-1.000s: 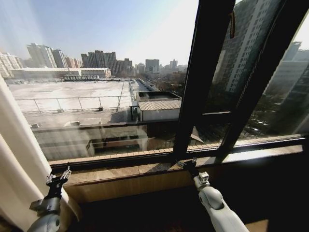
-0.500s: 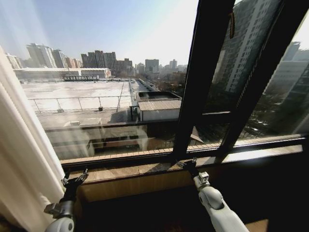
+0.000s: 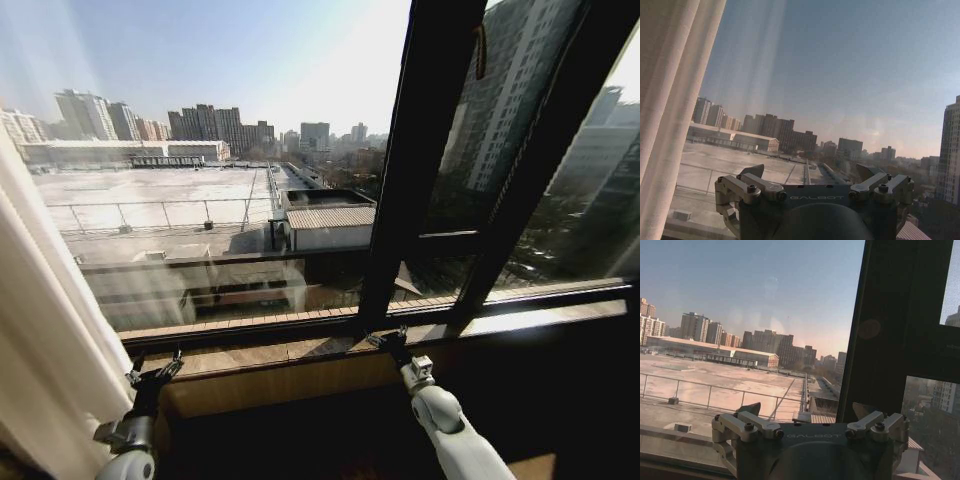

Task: Open the curtains by pulling them apart, changing their state from closed to fully open.

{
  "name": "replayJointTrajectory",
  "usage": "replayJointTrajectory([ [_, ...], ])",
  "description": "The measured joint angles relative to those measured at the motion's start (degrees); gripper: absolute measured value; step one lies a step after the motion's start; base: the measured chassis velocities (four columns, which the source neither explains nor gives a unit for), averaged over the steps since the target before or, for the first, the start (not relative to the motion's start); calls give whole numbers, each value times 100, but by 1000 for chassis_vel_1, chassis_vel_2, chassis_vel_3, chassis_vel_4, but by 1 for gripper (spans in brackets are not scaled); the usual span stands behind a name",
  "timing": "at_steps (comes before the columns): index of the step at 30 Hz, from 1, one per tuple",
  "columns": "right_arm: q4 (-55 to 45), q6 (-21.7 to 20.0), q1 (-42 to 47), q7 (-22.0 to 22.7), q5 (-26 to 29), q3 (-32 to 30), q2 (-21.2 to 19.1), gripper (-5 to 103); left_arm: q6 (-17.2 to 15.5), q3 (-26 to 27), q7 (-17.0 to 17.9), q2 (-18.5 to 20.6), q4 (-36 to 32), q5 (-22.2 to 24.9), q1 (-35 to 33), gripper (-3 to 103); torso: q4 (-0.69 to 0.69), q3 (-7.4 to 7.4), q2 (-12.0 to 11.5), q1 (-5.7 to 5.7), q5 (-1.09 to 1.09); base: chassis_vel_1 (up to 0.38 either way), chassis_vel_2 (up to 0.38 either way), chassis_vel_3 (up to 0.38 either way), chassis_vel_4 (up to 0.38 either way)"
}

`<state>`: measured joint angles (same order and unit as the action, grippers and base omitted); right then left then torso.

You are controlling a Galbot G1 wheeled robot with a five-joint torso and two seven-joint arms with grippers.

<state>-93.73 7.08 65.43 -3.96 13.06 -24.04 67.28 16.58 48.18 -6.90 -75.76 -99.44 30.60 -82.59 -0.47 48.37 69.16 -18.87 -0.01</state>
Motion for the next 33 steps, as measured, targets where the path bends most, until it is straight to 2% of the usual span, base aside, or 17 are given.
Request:
replayJointTrajectory([
  [16,0,0,0,0,0,0,0,100,-7,3,7,8,10,1,4,100,1,0,0,0,-1,-51,-54,53,53],
  [33,0,0,0,0,0,0,0,100,-8,3,7,10,14,3,5,100,0,0,0,0,-1,-291,-288,285,292],
])
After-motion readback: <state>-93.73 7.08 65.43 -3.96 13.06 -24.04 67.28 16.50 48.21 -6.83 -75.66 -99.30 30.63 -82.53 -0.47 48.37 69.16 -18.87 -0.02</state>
